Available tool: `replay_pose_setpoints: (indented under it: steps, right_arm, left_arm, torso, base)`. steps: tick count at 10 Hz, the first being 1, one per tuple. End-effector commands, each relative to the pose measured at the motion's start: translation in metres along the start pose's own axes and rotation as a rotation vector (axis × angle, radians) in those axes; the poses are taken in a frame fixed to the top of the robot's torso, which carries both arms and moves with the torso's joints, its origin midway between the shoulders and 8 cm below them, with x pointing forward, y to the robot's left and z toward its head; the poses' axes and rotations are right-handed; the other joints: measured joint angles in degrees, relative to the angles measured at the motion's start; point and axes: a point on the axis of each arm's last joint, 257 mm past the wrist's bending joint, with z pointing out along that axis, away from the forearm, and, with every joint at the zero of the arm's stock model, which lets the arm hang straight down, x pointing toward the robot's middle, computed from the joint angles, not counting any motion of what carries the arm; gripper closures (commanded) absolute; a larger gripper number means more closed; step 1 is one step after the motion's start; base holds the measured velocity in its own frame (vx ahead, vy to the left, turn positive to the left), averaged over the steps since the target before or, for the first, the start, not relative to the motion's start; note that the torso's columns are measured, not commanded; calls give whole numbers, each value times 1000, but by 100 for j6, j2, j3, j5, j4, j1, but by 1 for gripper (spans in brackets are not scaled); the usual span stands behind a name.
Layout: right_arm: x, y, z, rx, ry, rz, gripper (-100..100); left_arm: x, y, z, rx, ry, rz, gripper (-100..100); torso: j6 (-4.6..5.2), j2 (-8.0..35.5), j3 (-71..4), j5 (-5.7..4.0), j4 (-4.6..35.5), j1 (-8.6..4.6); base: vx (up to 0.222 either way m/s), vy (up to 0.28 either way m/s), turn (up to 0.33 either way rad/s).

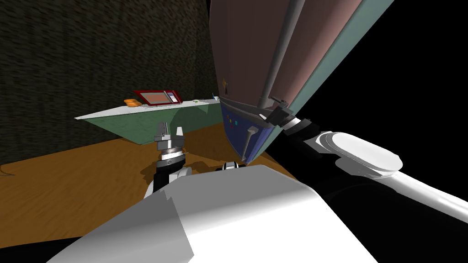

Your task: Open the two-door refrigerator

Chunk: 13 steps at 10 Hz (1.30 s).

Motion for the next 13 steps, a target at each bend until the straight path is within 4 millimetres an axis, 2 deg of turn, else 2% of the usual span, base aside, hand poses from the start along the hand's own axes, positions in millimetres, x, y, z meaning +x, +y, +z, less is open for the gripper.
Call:
replay_pose_setpoints:
  steps: [1, 2, 3, 4, 5, 6, 7, 8, 9, 10, 11, 12, 13]
  right_arm:
    - [-1, 5, -3, 4, 6, 0, 100]
    - [-2, 9, -5, 5, 9, 1, 100]
    - [-2, 4, -3, 10, 7, -1, 100]
    - [12, 4, -4, 7, 37, -10, 100]
    - [12, 4, -4, 7, 37, -10, 100]
    - [27, 4, -4, 4, 69, -18, 100]
    - [27, 4, -4, 4, 69, -18, 100]
    - [42, 4, -4, 2, 101, -26, 100]
    - [42, 4, -4, 2, 101, -26, 100]
    - [57, 3, -6, 0, 132, -34, 100]
    - [57, 3, -6, 0, 132, -34, 100]
    - [72, 2, -7, -1, 164, -42, 100]
    - [72, 2, -7, -1, 164, -42, 100]
  left_arm:
    - [0, 0, 0, 0, 0, 0, 0]
    - [0, 0, 0, 0, 0, 0, 0]
    - [0, 0, 0, 0, 0, 0, 0]
    - [0, 0, 0, 0, 0, 0, 0]
    - [0, 0, 0, 0, 0, 0, 0]
    - [0, 0, 0, 0, 0, 0, 0]
    - [0, 0, 0, 0, 0, -1, 0]
    - [0, 0, 0, 0, 0, -1, 0]
    - [0, 0, 0, 0, 0, -1, 0]
    - [0, 0, 0, 0, 0, 0, 0]
    - [0, 0, 0, 0, 0, -1, 0]
    - [0, 0, 0, 0, 0, 0, 0]
    - [0, 0, 0, 0, 0, 0, 0]
  torso:
    - [-2, -3, -4, -1, -3, -6]
    - [-1, -1, 4, -18, -16, -27]
    - [6, -4, 6, -30, -17, -52]
    - [12, -13, 0, -24, -12, -32]
    - [16, -6, 4, 2, -5, 45]
    - [9, 13, 14, 16, 2, 64]
    - [-12, -5, -2, 23, -2, 66]
    - [-20, -9, -12, 23, 0, 45]
    - [-17, -30, -28, 20, 4, 23]
    - [-25, -41, -41, 23, 2, 17]
    - [-28, -52, -49, 29, 1, 37]
    - [-33, -53, -49, 34, -2, 45]
    - [-40, -68, -62, 38, -4, 45]
  base:
    - [-47, -39, 55]
    - [-79, -97, 59]
    - [-43, -48, 9]
    - [-1, 172, -38]
    - [-4, 276, -52]
    - [4, 320, -105]
    - [-59, 314, -33]
    - [-31, 298, -30]
    - [-24, 281, -42]
    - [-30, 329, -48]
    - [-29, 325, -39]
    - [-7, 314, -62]
    - [-34, 270, -15]
